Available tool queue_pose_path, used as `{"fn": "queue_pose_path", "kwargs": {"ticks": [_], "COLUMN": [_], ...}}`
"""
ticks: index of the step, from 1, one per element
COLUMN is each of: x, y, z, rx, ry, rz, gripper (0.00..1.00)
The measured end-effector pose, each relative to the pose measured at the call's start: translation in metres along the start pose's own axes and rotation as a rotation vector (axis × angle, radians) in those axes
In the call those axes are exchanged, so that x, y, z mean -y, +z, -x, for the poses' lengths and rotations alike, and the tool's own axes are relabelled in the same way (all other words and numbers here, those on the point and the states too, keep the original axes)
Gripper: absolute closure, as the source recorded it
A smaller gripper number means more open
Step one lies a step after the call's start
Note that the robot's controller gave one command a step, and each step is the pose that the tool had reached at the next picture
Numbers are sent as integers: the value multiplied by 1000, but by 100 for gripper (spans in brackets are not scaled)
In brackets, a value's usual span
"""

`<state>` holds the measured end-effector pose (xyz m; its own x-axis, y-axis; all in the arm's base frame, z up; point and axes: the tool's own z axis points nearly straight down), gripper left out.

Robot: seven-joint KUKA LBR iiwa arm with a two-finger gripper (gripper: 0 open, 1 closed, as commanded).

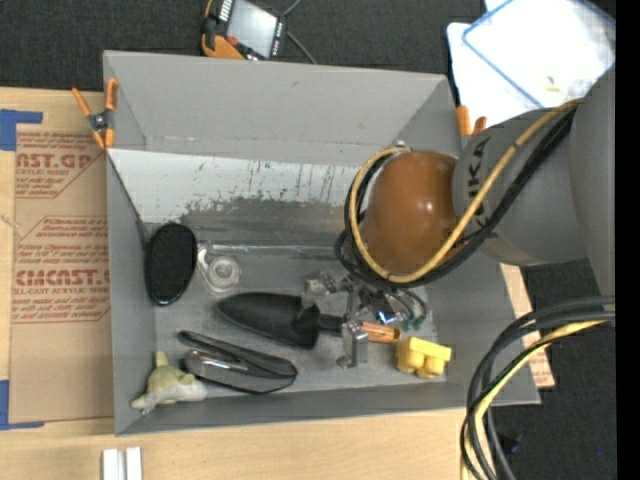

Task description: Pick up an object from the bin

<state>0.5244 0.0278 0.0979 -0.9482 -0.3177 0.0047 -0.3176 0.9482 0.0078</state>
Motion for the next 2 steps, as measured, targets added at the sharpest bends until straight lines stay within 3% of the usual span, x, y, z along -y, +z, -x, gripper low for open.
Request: {"fn": "queue_pose_path", "kwargs": {"ticks": [2], "x": [3], "y": [-1], "z": [5], "rx": [-1], "ry": [-30], "rz": [0], "gripper": [0]}}
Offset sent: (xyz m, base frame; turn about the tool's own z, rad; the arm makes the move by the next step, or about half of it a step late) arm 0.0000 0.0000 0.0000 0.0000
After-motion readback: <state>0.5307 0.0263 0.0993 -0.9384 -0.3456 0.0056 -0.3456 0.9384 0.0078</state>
